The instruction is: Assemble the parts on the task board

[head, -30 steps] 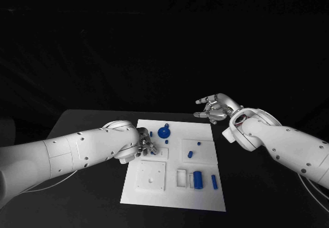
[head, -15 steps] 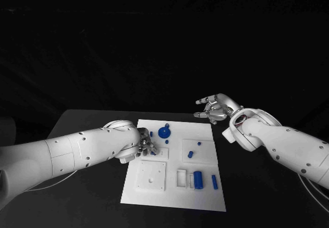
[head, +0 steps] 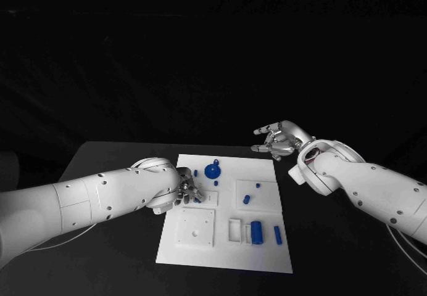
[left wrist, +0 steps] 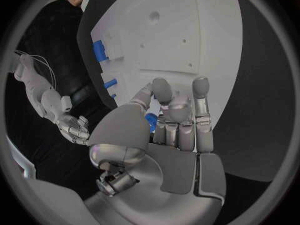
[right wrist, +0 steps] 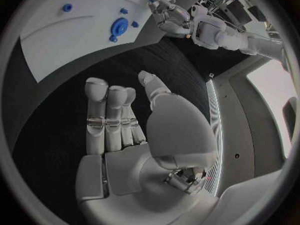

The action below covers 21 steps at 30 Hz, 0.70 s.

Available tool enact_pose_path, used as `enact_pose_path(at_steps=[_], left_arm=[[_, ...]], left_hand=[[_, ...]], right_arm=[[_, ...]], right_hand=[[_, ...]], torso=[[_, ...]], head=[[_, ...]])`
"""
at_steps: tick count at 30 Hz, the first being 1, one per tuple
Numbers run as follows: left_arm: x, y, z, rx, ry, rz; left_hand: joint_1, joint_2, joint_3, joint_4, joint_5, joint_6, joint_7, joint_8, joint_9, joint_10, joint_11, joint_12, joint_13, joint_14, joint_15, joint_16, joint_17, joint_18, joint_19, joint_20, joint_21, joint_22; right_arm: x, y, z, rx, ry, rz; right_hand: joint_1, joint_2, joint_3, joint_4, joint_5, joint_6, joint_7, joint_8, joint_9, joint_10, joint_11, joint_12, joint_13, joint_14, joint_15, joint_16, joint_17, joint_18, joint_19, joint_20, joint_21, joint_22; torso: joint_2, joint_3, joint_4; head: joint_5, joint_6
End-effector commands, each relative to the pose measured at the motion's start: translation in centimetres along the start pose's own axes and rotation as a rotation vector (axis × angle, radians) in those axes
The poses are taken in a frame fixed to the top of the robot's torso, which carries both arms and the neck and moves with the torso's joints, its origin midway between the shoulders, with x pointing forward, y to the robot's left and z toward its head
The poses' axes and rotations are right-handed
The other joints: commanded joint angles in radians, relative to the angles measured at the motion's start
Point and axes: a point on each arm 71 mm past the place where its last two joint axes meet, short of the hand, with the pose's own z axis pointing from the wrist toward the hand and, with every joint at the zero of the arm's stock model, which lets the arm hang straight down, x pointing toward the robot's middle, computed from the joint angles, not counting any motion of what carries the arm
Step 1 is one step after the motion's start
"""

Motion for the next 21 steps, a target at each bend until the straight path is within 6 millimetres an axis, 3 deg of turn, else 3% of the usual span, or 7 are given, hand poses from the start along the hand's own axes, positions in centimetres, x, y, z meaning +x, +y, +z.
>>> enact_pose_path(at_steps=[1,21], left_arm=[[0.20,0.18,-0.12,0.006,-0.023,-0.008],[-0.48,0.15,-0.79,0.058,-0.156,-0.066]], left_hand=[[0.019,0.028,0.001,-0.005,-0.003,0.207,-0.111,0.002,0.459,0.046,-0.010,0.005,0.001,0.005,0.002,0.005,0.003,0.018,-0.001,0.007,0.006,0.019],[0.015,0.031,0.004,-0.010,-0.001,0.213,-0.113,0.003,0.467,0.046,-0.013,0.015,0.003,0.011,-0.001,0.015,0.012,0.023,0.003,0.008,0.014,0.019]], right_arm=[[0.05,0.01,-0.04,-0.007,0.009,0.002],[-0.01,-0.19,-0.13,-0.002,0.010,0.000]], right_hand=[[-0.007,-0.001,-0.001,-0.005,0.003,0.003,-0.001,-0.002,-0.001,-0.007,0.000,-0.002,-0.001,-0.005,-0.003,-0.006,-0.001,0.017,0.027,0.001,-0.007,0.060],[-0.008,0.000,-0.001,-0.005,0.003,0.003,-0.001,-0.002,-0.001,-0.007,0.000,-0.002,-0.001,-0.006,-0.003,-0.011,-0.004,0.017,0.028,0.001,-0.011,0.060]], torso=[[0.000,-0.0006,0.0008],[0.000,0.0008,0.0003]], head=[[-0.001,0.000],[-0.001,-0.006]])
